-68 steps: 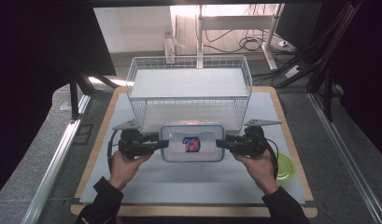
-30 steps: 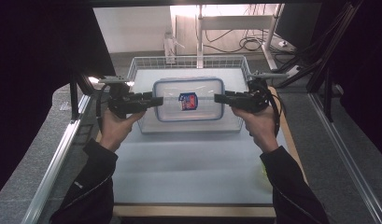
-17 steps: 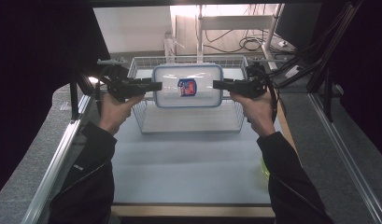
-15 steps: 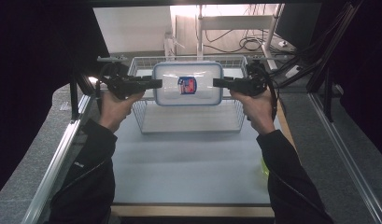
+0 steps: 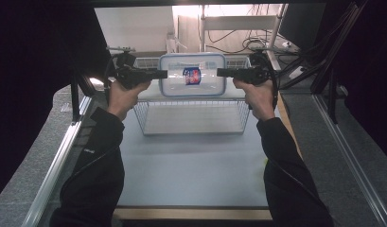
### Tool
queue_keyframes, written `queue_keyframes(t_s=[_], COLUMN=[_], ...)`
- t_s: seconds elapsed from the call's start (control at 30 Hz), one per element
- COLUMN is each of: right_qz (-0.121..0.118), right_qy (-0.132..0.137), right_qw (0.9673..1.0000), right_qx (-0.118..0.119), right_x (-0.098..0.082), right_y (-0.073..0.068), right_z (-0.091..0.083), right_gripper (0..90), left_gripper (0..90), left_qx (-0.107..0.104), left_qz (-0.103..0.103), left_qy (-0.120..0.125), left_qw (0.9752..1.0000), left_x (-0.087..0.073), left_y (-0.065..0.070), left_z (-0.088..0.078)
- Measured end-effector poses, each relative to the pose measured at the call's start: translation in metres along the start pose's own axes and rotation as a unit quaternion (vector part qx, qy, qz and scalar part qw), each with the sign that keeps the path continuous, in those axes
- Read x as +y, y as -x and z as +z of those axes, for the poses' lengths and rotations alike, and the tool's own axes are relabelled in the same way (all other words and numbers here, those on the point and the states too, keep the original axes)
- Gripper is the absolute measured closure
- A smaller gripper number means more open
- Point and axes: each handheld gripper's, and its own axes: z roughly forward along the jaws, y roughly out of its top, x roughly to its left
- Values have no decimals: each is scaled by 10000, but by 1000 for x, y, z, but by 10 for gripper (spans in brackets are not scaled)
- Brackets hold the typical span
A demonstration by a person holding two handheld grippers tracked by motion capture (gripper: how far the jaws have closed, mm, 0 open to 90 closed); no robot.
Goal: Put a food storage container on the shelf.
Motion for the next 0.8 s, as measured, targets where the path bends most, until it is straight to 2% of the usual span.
queue_keyframes(t_s=[0.17,0.33,0.47,0.6,0.67,0.8], right_qz=[64,-21,-163,-272,-395,-464], right_qy=[1,19,39,37,-5,-42], right_qw=[10000,10000,9999,9996,9990,9985], right_qx=[5,23,-3,-76,-209,-277], right_x=[1,2,-2,-4,-5,-8], right_y=[3,5,3,2,0,0], right_z=[3,4,4,4,5,8], right_gripper=[524,516,512,498,492,488], left_gripper=[515,504,446,450,437,376], left_qx=[-29,7,120,138,200,377], left_qz=[-65,174,420,473,550,615], left_qy=[102,224,317,317,284,206], left_qw=[9999,9996,9985,9983,9979,9972], left_x=[-2,-7,-12,-14,-14,-15], left_y=[-3,-3,0,0,1,2], left_z=[1,2,5,5,6,9])
